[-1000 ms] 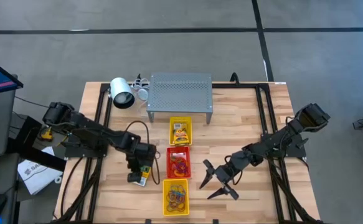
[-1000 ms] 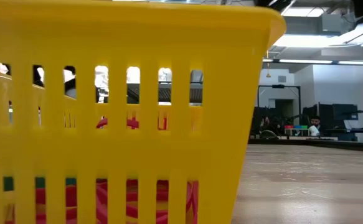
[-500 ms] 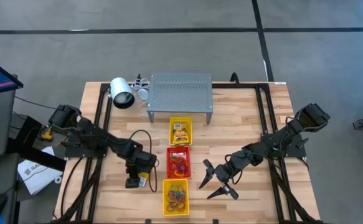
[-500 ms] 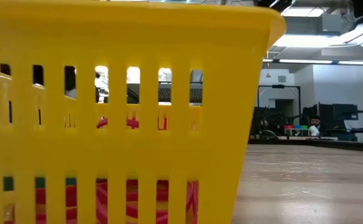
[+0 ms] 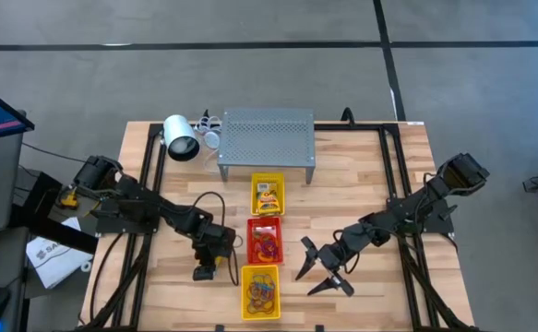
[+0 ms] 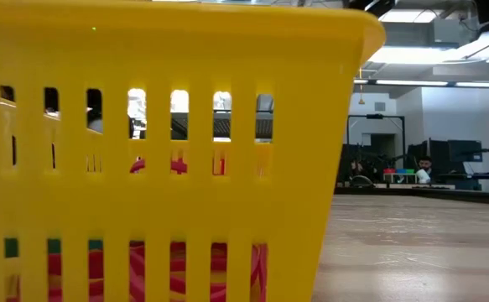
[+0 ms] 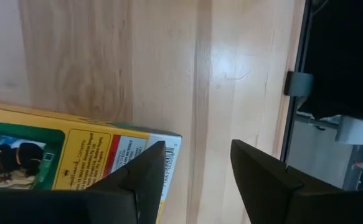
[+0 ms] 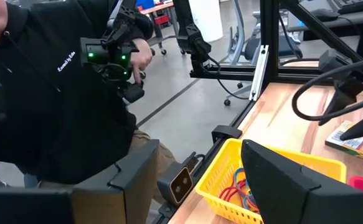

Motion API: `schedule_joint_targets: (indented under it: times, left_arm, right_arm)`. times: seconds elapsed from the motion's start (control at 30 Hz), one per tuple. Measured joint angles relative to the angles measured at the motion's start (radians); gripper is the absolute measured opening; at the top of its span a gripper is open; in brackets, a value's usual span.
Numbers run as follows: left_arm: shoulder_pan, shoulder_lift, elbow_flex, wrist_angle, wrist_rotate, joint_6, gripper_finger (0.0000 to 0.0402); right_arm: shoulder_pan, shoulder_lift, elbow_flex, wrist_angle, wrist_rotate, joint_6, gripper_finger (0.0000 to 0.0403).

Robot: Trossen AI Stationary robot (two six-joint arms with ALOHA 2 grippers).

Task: Pick & Place Office Desk Supplies
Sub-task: Put the crayon into the top yellow bin

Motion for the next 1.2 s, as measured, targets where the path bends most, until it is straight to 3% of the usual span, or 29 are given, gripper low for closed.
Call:
schedule_joint_targets:
  times: [0.43,0.67,1.2]
  left_arm:
    - [-0.004,0.024,0.000,-0.034,-0.013,0.006,0.0178]
    - [-0.004,0.053,0.002,0.028,0.009,0.005,0.0178]
    - [0.017,0.053,0.001,0.180,-0.181,-0.077,0.0178]
  right_arm:
    - [0.012,0.000,0.000,0.000,0.000,0.000,0.0223]
    - [0.016,0.000,0.000,0.000,0.000,0.000,0.0223]
    - [0.016,0.000,0.000,0.000,0.000,0.010,0.0223]
